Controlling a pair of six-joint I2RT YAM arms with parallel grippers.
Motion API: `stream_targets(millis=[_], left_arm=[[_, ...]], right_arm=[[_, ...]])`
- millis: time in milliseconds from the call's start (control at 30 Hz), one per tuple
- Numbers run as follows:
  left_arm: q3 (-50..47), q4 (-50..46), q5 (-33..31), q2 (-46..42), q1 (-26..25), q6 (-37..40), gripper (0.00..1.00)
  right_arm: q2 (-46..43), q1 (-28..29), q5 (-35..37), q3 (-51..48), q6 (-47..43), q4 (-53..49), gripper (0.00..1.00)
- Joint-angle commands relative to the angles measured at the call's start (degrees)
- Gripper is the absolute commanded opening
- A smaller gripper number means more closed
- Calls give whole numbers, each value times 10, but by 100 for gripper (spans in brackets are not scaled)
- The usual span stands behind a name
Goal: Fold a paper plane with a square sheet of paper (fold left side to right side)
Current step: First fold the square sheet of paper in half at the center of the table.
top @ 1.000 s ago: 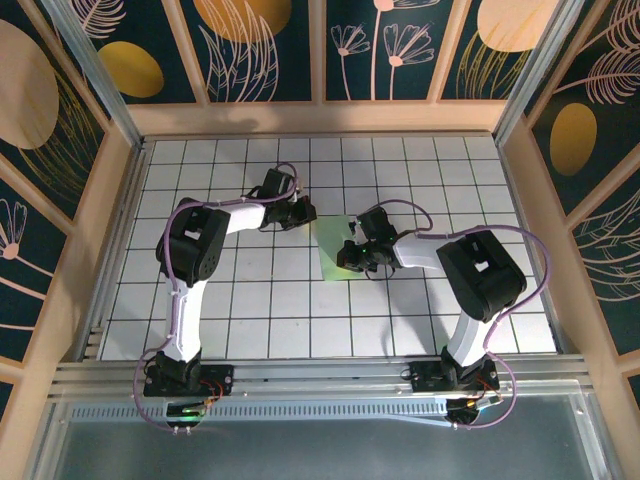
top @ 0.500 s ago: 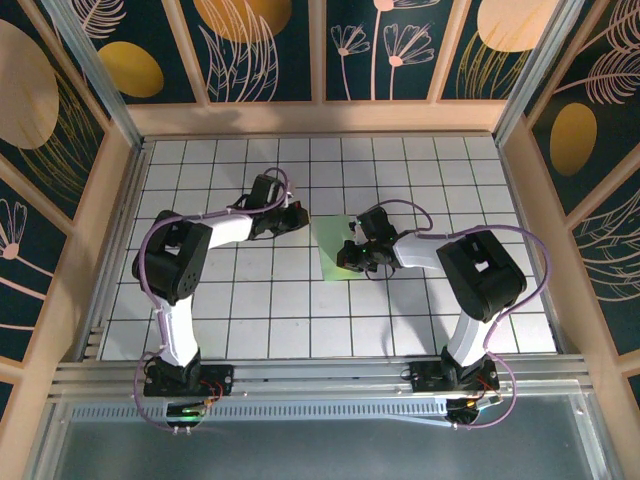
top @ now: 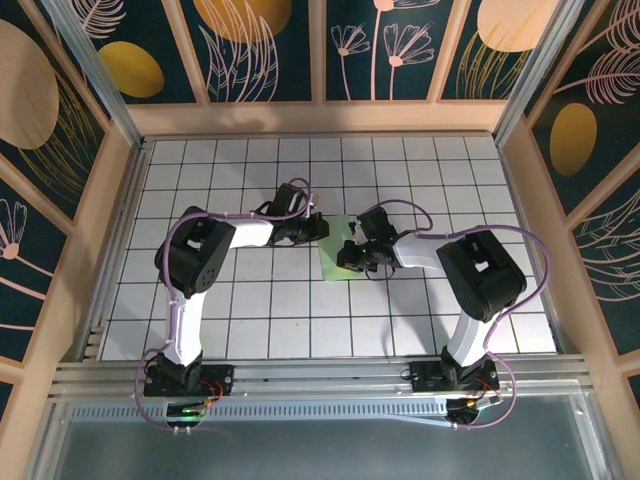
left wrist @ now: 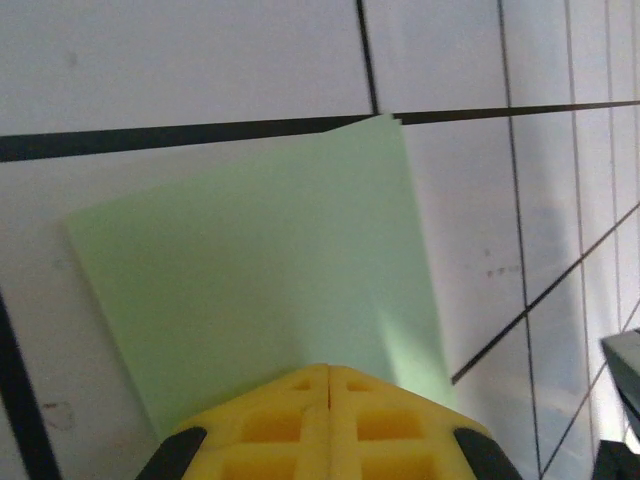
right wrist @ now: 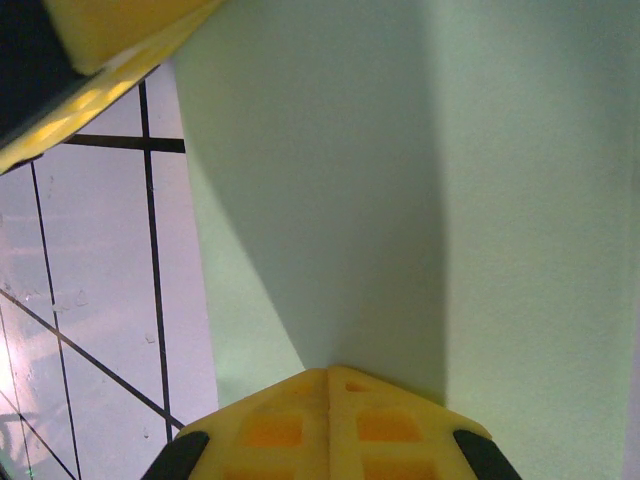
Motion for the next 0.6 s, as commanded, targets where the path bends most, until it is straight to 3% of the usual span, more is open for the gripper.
stream_targets(millis=[0, 567], left_arm=[[19, -13, -26, 11, 4, 12, 0], [65, -44, -79, 61, 57, 30, 0]], right_arm=[[32, -8, 56, -29, -7, -95, 0], [34, -8, 55, -32, -7, -96, 0]])
